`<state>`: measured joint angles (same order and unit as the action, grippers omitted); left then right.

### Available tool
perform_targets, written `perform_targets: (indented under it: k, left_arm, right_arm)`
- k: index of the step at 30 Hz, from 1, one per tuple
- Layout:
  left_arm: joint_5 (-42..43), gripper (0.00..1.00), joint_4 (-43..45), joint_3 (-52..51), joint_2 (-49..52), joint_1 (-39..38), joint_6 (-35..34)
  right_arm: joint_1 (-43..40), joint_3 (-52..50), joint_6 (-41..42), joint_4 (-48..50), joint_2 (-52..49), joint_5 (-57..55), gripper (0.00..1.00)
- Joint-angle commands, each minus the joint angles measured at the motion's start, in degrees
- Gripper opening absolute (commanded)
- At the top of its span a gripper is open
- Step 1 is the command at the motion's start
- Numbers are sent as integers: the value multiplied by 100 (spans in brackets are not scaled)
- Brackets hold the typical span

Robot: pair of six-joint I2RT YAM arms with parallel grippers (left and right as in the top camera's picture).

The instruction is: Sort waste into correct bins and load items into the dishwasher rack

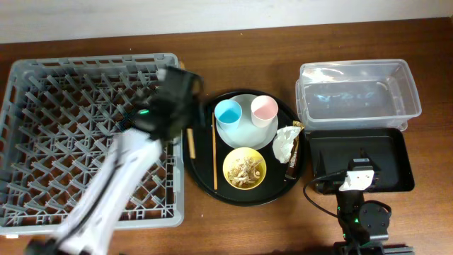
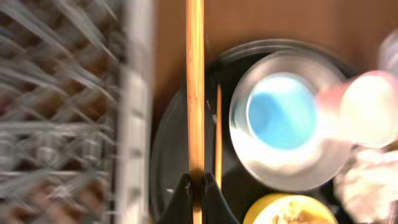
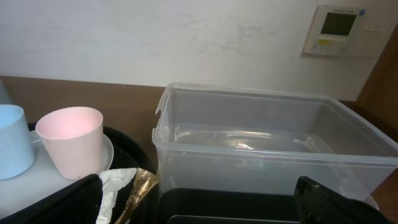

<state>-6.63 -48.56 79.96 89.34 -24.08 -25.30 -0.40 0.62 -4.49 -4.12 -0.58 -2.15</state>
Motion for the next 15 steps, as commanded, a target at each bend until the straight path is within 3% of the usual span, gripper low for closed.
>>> perform_targets:
  k: [1, 7, 10, 13, 15]
  left_arm:
    - [-190, 1, -625, 17, -306, 647, 754]
    - [-101, 1, -1005, -26, 72, 1255, 1108]
    - [507, 0, -914, -26, 343, 1300, 1445]
    - [577, 1, -874, -26, 540, 1300, 1484]
    - [577, 7, -841, -26, 684, 1300, 1495]
  right_arm:
    - [-33, -31, 50, -39, 37, -70, 99]
    - [-33, -31, 50, -39, 37, -70, 99]
    - [-33, -31, 48, -39, 37, -70, 99]
    - [-33, -31, 48, -37, 37, -70, 99]
    - [-33, -31, 48, -39, 37, -70, 99]
